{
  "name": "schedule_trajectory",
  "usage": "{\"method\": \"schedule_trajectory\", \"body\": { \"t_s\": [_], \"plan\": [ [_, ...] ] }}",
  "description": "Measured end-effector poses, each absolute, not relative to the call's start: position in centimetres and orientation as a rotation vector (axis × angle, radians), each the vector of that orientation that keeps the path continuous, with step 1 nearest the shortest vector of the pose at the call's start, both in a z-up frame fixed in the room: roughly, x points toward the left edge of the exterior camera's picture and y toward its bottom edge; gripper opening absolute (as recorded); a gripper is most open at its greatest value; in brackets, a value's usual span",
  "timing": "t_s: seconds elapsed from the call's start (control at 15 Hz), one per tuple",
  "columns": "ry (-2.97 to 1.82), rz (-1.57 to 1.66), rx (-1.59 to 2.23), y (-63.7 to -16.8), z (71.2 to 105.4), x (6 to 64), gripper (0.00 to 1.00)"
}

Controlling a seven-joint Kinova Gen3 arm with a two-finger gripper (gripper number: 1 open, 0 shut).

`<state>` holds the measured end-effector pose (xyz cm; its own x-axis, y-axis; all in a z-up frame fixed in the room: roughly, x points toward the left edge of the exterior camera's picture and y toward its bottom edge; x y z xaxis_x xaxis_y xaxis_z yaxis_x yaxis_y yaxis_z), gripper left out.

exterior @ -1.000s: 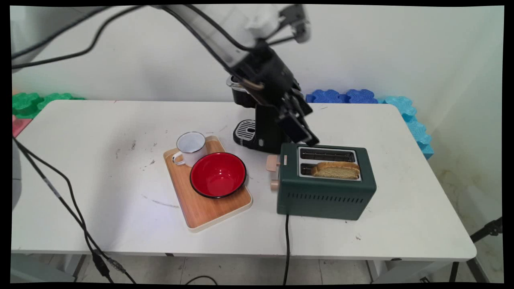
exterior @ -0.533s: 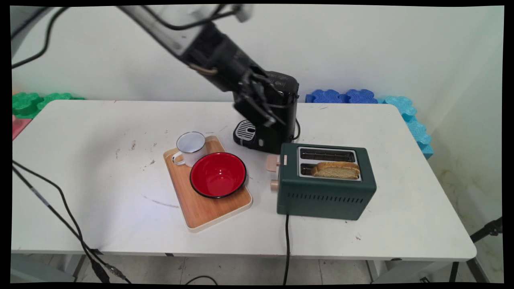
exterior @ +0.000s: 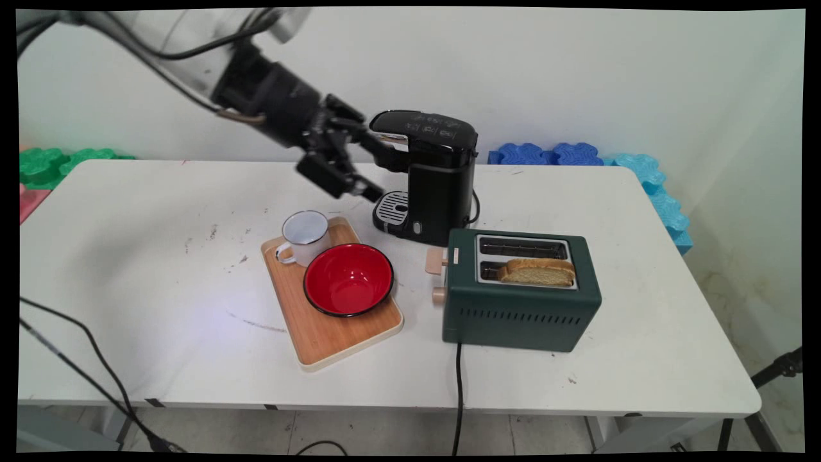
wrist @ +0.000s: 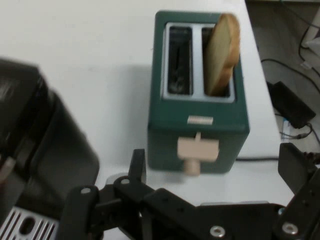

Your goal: Press the toaster switch

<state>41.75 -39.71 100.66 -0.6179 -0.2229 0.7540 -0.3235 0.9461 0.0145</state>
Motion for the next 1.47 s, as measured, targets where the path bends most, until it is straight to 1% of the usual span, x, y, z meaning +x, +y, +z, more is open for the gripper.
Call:
{"method": "schedule_trajectory", "body": {
  "t_s": [0.53,1.07,1.47],
  "plan": [
    [-2.251,0.171,0.397,-38.3,97.6,48.3,1.0],
    [-2.24,0.196,0.414,-37.8,95.9,51.0,1.0],
    [-2.21,0.217,0.418,-37.6,95.7,52.0,1.0]
  ]
}}
